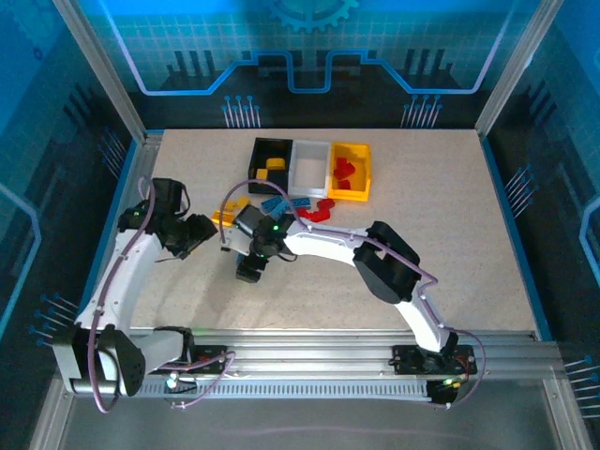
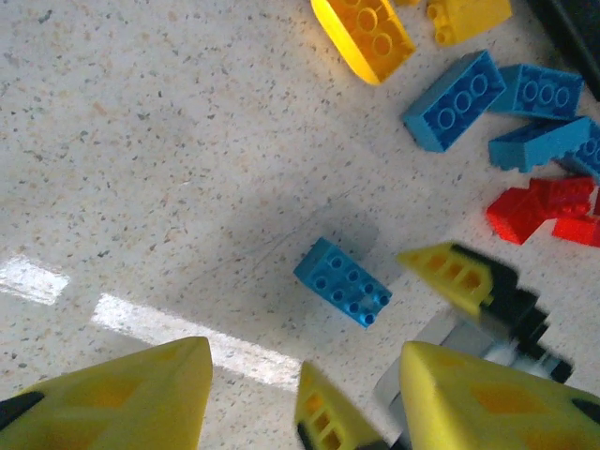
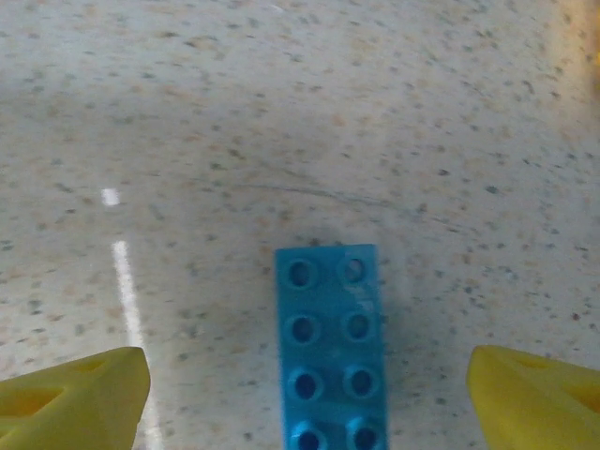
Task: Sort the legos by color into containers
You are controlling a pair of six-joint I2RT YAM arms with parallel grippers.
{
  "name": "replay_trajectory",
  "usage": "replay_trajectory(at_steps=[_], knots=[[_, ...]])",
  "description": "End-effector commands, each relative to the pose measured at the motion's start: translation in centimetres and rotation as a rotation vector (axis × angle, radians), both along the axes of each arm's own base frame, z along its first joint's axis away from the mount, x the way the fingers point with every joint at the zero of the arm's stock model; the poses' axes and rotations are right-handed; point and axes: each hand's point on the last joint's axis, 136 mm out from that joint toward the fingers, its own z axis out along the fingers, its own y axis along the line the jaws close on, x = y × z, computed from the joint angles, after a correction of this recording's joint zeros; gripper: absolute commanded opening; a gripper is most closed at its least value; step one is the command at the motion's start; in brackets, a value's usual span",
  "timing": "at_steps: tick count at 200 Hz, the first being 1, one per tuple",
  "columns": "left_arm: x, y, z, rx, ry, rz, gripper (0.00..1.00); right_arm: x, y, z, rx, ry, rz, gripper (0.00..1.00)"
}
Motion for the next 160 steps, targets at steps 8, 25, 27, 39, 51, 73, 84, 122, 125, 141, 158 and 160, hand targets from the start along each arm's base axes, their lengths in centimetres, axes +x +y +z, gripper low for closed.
replay_trajectory(at_steps=[8,25,27,39,51,73,84,122,125,141,158,160], knots=[[-1.6,0.3,-0.4,0.023,0.030,-0.015,0.56,0.3,0.1,-1.8,-0.041,0.064,0.003,0.87],[-1.6,0.4,-0.4,0.027,0.031,-0.020,0.56,0.3,0.1,-2.6,-0.064,0.077,0.008,0.85],[-1.6,0.4,-0.5,0.027,0.032,-0.019,0.56,0.3,0.2,-2.6,-0.066,0.078,0.009,0.85],[-1.6,0.3,-0.5,0.025,0.031,-0.019,0.56,0.5,0.3,-2.4,-0.063,0.076,0.001,0.83],[-1.5,0.3,-0.6,0.019,0.031,-0.018,0.56,0.3,0.0,-3.9,-0.095,0.099,0.000,0.81],[-1.3,0.2,-0.7,0.013,0.033,-0.018,0.57,0.2,-0.3,-4.7,-0.118,0.115,-0.011,0.75],[-1.2,0.2,-0.7,0.011,0.033,-0.017,0.57,0.1,-0.5,-5.0,-0.127,0.130,-0.022,0.70],[-1.0,-0.2,-0.9,-0.008,0.038,-0.017,0.57,0.0,-0.7,-4.7,-0.112,0.148,-0.043,0.47],[-1.0,-0.1,-0.9,-0.008,0.038,-0.016,0.57,0.1,-0.8,-4.7,-0.112,0.150,-0.046,0.45],[-1.0,-0.1,-0.9,-0.007,0.039,-0.014,0.57,0.1,-0.9,-4.0,-0.097,0.148,-0.048,0.38],[-0.9,-0.1,-0.9,-0.009,0.037,-0.012,0.57,0.3,-1.0,-2.4,-0.059,0.142,-0.059,0.34],[-0.9,-0.1,-0.9,-0.010,0.038,-0.012,0.57,0.4,-1.0,-2.2,-0.053,0.141,-0.061,0.33]])
